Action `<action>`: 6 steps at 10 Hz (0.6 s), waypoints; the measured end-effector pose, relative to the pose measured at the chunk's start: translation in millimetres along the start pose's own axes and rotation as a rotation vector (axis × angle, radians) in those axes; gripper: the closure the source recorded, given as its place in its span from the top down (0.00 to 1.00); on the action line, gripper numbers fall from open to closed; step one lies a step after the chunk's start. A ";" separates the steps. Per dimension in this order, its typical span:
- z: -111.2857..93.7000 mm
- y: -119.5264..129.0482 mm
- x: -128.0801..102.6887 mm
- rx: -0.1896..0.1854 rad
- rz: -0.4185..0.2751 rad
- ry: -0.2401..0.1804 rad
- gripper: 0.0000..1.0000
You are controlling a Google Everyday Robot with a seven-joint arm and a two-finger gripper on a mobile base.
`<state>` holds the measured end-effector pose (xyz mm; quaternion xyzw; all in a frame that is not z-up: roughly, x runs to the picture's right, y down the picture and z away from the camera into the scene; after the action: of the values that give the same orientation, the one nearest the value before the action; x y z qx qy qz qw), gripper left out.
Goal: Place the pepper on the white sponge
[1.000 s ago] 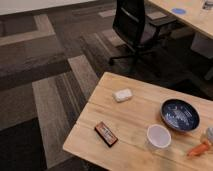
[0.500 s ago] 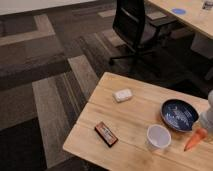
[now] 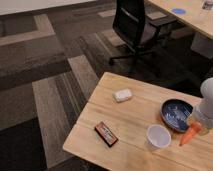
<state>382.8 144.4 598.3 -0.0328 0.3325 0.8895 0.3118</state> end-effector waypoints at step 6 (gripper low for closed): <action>-24.7 160.1 29.0 0.094 -0.482 -0.082 0.00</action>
<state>263.6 51.2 662.8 -0.0605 0.3433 0.7735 0.5293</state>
